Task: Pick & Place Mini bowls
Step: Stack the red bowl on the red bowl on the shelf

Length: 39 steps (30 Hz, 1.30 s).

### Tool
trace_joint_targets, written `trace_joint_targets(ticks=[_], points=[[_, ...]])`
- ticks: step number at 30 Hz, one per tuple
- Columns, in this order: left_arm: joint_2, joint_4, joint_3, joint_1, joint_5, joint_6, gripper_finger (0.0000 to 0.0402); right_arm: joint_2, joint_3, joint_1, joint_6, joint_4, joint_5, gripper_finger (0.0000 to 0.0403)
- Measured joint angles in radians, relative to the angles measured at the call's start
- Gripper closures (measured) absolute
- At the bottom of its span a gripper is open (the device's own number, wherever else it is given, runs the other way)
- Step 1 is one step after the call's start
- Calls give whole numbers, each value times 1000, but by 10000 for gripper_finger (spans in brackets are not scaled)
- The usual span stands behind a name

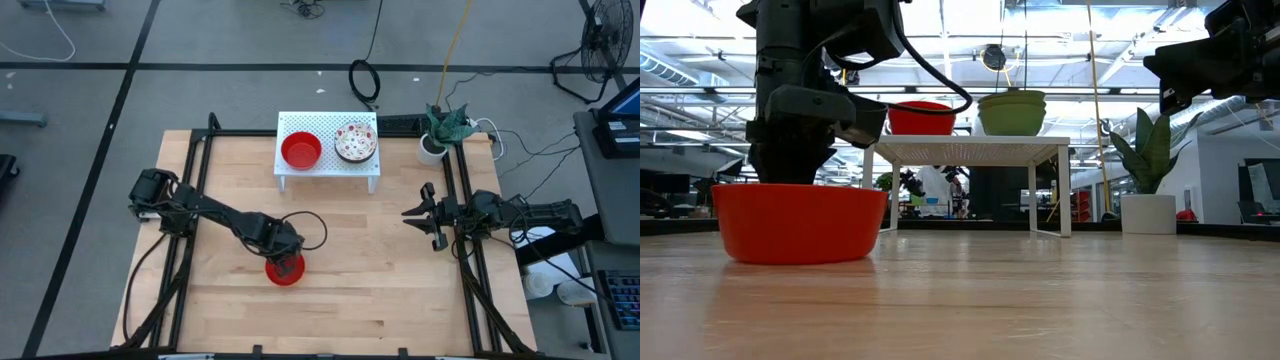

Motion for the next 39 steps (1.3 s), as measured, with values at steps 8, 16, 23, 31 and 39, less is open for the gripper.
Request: trace_joint_targets(ticks=[8,16,23,31,39], points=[[-1,3,0,0,6,-5,383,0,0,0,0,0,0,330],[0,1,-1,0,4,-5,382,0,0,0,0,0,0,330],[0,2,0,-1,6,-5,379,0,0,0,0,0,0,330],[0,0,-1,-1,-5,-6,373,0,0,0,0,0,0,330],[0,4,0,-1,0,-44,394,0,0,0,0,0,0,330]])
